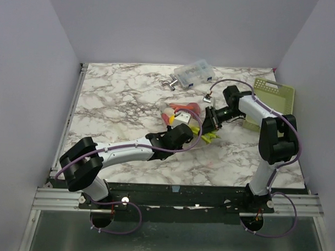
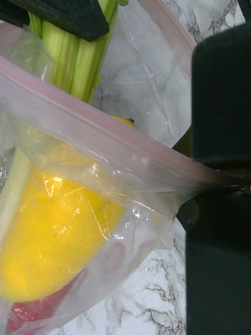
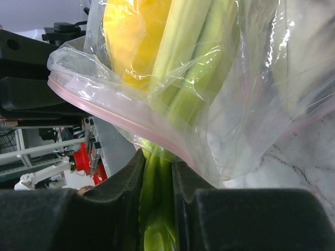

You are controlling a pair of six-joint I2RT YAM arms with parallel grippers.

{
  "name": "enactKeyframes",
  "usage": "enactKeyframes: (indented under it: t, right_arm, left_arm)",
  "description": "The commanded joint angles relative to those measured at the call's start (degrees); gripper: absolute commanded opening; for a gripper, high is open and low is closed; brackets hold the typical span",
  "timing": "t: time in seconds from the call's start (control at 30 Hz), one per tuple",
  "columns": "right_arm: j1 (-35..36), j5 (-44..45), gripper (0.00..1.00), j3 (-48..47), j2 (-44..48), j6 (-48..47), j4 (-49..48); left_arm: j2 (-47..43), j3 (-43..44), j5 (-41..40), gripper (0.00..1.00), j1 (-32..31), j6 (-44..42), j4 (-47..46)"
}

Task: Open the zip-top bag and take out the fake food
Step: Pick up the fake vegetable from the zipper food storage bag.

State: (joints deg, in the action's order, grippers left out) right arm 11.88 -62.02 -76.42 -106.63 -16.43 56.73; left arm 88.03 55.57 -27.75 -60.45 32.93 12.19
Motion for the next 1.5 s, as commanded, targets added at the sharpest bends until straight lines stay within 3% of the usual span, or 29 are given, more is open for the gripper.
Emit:
enactKeyframes:
  t: [0.0,0.43,0.67,0.83,1.07,1.23,1.47]
  right_arm:
    - [-0.28,-2.12,0.23,-0.22,-1.47,-1.91,1.7]
    - [-0.31,-7.32,0.35,0.55,-3.11,-2.68,2.93]
    - [-0.28,-8.9,0.34,0.18,-3.59,-2.09,3.12]
    - [-0.28,-7.74,0.25,0.68,-3.93,-0.7,2.11]
    - [-0.28,-14.2,0.21,-1.59,-3.37,-0.05,4.33]
    - [-0.28,-19.53,0.27,-1.76,-3.26,1.11,4.89]
    - [-0.29,-17.08,0.34,-0.43,-4.52,0.45,4.61]
  left_arm:
    - [0.86,1.56,1.04,0.0,0.07,-1.19,-0.72]
    - [2.21,2.58,2.41,0.0,0.06,-2.08,-0.86]
    - [2.74,3.53,3.04,0.0,0.09,-2.43,-1.11]
    - [2.98,4.01,3.4,0.0,0.06,-2.43,-1.12]
    - [4.82,5.04,3.23,0.0,0.09,-3.21,-0.39]
    - [7.11,5.95,3.67,0.0,0.07,-3.57,-0.03]
    - [7.28,6.11,3.49,0.0,0.07,-3.31,0.13]
